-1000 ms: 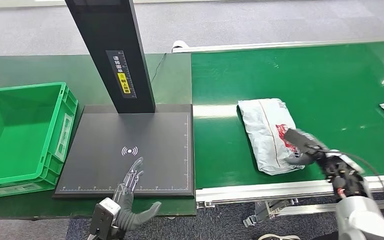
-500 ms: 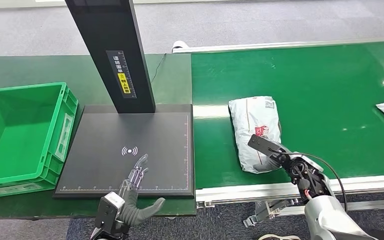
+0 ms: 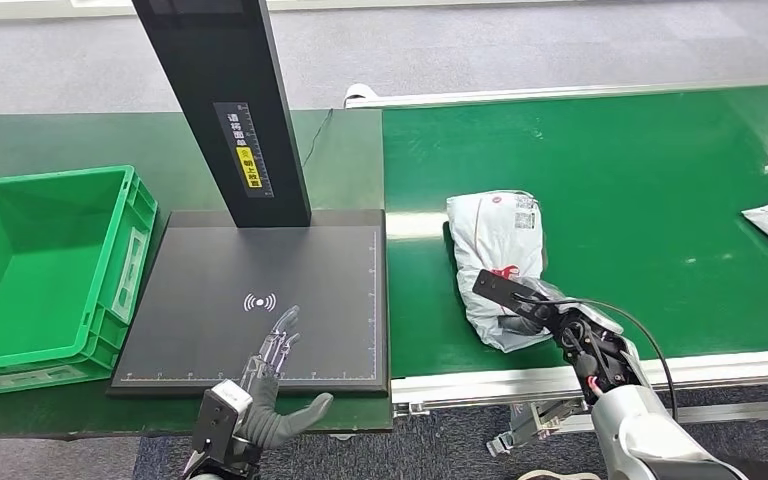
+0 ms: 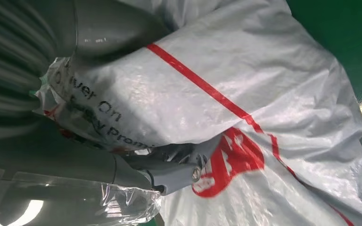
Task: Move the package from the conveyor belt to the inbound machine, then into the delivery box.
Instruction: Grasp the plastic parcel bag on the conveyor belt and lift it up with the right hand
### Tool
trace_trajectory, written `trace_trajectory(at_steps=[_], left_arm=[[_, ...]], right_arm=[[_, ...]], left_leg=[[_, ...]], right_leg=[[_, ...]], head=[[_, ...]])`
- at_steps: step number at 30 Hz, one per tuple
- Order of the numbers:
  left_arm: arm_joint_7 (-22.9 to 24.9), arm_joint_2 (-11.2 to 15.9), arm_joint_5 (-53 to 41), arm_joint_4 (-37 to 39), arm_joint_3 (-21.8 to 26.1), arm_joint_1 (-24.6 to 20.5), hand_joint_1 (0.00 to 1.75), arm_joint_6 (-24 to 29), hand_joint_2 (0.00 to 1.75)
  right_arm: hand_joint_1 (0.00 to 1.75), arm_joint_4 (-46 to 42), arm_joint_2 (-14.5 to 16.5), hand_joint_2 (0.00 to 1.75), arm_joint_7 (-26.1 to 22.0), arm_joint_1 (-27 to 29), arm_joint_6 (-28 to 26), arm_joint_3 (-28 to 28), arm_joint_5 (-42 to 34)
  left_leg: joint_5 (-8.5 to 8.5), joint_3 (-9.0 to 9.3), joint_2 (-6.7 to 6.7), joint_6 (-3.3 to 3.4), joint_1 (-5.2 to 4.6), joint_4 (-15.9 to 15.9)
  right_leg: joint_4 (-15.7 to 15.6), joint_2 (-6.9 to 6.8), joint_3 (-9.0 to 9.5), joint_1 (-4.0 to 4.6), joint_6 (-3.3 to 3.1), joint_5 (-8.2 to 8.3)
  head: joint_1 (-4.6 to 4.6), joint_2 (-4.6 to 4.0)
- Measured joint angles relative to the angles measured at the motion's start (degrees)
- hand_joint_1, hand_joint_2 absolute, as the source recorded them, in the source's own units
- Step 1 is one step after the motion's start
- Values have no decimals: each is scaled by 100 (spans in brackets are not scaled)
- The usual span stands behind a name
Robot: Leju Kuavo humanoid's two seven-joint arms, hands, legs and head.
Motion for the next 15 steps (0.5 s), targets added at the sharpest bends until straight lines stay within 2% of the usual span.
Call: trace_trajectory(at_steps=[6,9,11,15], left_arm=[[8,0,11,8,0,-21,0,1,175],[22,-1,30,8,1,-17,0,1,175],[29,-1,46,3,2,4,0,5,175],[28,2,58,-91,4,167,0,64,175]], right_arm=[[175,0,-3,175,180,-24,-110,264,141],[175,0,8,175,250,-10,-379,358,157],[175,-4,39,175,255,11,-852,368,29],[175,-99,125,175,35,-103,-2320,100,-674]], left_leg=[[0,-2,-5,0,0,0],[0,-9,-14,0,0,0],[1,-20,-22,2,-1,0],[3,-32,-26,3,-4,0]], right_leg=[[0,-4,1,0,0,-2],[1,-11,1,-1,2,-3],[2,-17,-1,-3,2,-3],[3,-18,-11,-8,2,-3]], head=[[-1,-1],[-1,-1],[0,-1],[-1,0]])
